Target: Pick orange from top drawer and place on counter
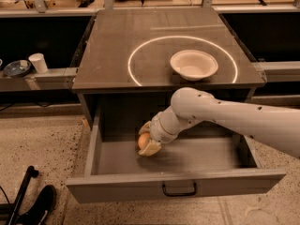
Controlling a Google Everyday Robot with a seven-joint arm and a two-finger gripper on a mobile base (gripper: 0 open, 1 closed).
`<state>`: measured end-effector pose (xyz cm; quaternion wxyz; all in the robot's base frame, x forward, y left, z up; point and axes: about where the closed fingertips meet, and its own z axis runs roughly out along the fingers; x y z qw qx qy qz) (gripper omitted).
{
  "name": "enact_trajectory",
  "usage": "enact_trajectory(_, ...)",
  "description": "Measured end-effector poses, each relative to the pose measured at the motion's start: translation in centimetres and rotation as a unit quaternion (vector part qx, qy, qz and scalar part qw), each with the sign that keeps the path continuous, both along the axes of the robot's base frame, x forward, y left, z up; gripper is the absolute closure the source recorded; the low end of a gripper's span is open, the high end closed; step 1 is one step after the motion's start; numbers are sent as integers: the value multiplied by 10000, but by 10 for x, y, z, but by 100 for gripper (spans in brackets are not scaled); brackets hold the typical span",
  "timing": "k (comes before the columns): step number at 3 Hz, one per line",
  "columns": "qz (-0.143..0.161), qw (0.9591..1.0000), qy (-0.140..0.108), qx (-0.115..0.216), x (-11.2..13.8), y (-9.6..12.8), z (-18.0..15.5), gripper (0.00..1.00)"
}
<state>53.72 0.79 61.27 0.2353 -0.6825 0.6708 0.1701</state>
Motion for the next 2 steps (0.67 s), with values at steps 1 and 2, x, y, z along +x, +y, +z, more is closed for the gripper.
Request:
enact_trajectory(1,4,10000,51,-3,-1,0,-1,94)
enact_trajectory(2,95,9999,57,48,-5,-1,-3,100)
